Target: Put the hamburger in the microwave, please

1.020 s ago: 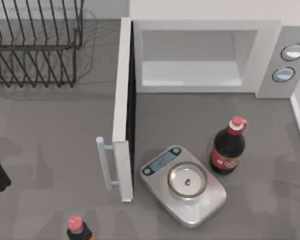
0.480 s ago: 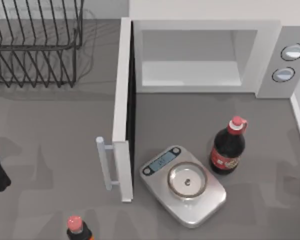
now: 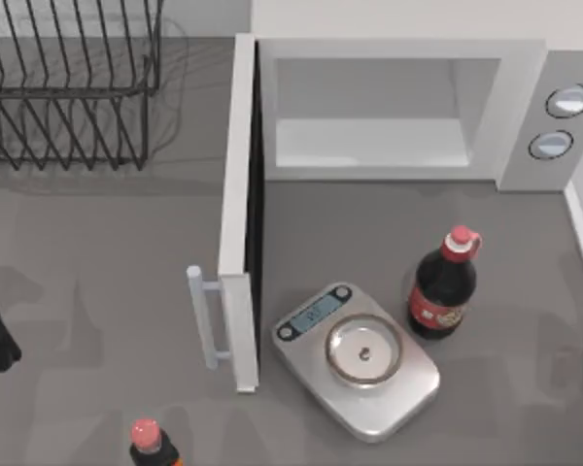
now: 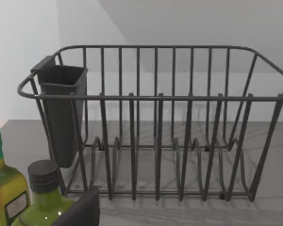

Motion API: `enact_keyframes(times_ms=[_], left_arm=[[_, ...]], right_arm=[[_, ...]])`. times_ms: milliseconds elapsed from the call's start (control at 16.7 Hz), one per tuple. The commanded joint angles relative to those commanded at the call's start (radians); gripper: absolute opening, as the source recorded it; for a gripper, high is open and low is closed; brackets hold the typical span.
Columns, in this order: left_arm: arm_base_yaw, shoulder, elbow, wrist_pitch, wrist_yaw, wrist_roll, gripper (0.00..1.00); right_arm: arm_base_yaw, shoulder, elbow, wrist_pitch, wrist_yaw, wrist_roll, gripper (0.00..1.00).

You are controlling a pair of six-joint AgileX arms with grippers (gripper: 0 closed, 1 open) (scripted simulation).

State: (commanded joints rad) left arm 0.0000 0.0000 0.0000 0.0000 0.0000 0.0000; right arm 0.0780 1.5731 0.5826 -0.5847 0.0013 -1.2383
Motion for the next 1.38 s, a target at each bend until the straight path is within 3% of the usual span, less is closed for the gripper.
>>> enact_keyframes(times_ms=[420, 900, 960, 1140, 1380], left_arm=[[0.000, 0.000, 0.000, 0.000, 0.000, 0.000, 1.00], [0.000, 0.000, 0.000, 0.000, 0.000, 0.000, 1.00], [0.000, 0.000, 0.000, 0.000, 0.000, 0.000, 1.00], [0.000, 0.000, 0.000, 0.000, 0.000, 0.000, 1.00], [0.000, 0.000, 0.000, 0.000, 0.000, 0.000, 1.00]], right_arm=[[0.000, 0.000, 0.000, 0.000, 0.000, 0.000, 0.02], [0.000, 0.000, 0.000, 0.000, 0.000, 0.000, 0.00], [0.001, -0.070, 0.048, -0.110, 0.000, 0.024, 0.00], [0.000, -0.083, 0.082, -0.150, 0.000, 0.018, 0.00], [-0.004, -0.145, 0.193, -0.343, 0.000, 0.014, 0.00]])
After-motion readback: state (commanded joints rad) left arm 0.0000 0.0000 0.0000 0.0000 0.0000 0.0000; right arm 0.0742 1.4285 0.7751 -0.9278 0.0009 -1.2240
